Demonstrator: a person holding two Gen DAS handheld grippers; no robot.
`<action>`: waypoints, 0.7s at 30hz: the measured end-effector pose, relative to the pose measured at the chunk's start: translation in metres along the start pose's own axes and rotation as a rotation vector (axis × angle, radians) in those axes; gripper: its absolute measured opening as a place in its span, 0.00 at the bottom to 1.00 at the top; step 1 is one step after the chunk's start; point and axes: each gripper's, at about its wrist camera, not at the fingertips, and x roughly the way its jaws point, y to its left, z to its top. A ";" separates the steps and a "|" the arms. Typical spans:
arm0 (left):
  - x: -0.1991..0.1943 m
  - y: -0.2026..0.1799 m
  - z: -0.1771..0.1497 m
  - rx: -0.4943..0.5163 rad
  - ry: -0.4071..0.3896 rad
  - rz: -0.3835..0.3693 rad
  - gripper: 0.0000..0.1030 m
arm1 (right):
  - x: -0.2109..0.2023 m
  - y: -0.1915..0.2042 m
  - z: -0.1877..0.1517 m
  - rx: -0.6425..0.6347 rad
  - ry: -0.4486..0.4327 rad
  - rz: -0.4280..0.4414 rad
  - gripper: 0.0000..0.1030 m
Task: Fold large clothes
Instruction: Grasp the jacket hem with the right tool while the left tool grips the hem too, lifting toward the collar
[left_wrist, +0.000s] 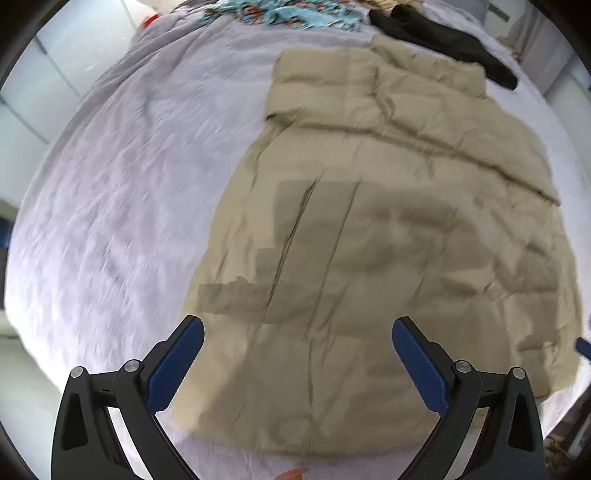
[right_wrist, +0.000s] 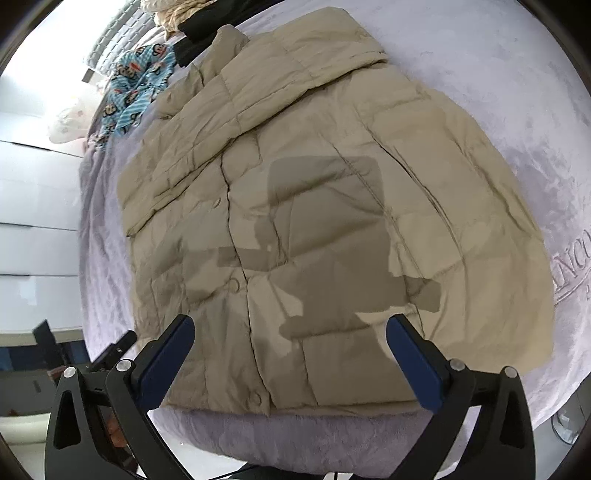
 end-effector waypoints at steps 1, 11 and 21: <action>0.001 -0.001 -0.008 -0.002 0.012 0.017 0.99 | -0.003 -0.004 -0.003 -0.003 -0.002 0.008 1.00; 0.001 0.038 -0.063 -0.160 0.092 -0.090 0.99 | -0.025 -0.074 -0.035 0.149 0.039 0.075 1.00; 0.025 0.087 -0.099 -0.383 0.153 -0.401 0.99 | -0.018 -0.160 -0.077 0.528 0.018 0.269 1.00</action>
